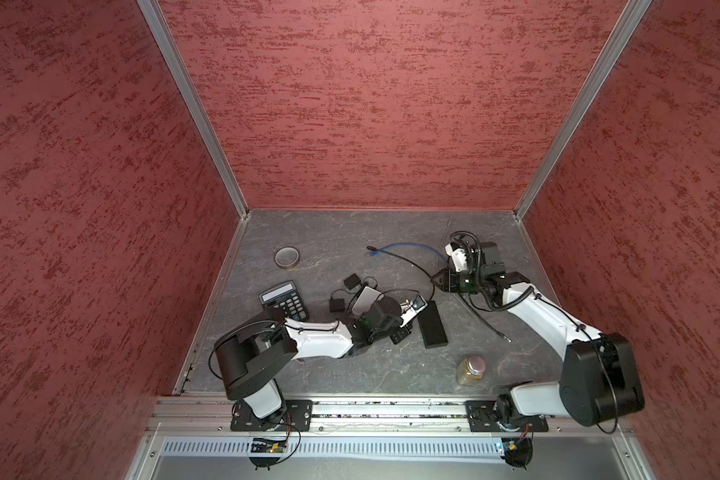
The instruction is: Insert the plug into the switch port
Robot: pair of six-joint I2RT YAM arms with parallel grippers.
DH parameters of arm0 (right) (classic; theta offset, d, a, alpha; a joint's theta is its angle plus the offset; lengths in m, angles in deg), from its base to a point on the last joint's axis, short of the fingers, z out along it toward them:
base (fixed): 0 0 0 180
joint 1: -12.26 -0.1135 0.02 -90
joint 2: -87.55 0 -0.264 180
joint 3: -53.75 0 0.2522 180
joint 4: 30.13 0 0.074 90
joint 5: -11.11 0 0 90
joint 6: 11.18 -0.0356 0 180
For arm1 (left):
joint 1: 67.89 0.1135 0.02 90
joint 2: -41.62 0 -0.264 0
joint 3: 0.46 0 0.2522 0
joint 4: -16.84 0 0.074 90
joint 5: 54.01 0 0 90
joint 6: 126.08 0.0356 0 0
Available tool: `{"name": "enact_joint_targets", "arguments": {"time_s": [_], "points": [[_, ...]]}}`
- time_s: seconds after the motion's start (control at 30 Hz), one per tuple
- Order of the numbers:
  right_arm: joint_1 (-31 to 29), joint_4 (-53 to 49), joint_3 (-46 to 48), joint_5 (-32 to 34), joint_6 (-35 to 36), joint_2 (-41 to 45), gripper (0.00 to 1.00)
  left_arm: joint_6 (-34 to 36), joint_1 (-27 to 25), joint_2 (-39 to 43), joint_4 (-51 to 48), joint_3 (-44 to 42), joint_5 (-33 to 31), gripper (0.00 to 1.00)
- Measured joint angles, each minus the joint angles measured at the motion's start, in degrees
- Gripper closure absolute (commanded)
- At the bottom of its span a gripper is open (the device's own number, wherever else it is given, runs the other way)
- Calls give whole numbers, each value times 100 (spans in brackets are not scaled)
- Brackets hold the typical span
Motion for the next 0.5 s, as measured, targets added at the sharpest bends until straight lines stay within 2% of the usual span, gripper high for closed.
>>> {"name": "enact_joint_targets", "arguments": {"time_s": [0.13, 0.27, 0.5], "points": [[0, 728, 448, -560, 243, 372, 52, 162, 205, 271, -26, -229, 302, 79], [-68, 1609, 1054, -831, 623, 785, 51, 286, 328, 323, -79, -350, 444, 79], [-269, 2885, 1812, -1150, 1738, 1294, 46, 461, 452, 323, -109, -472, 485, 80]]}}
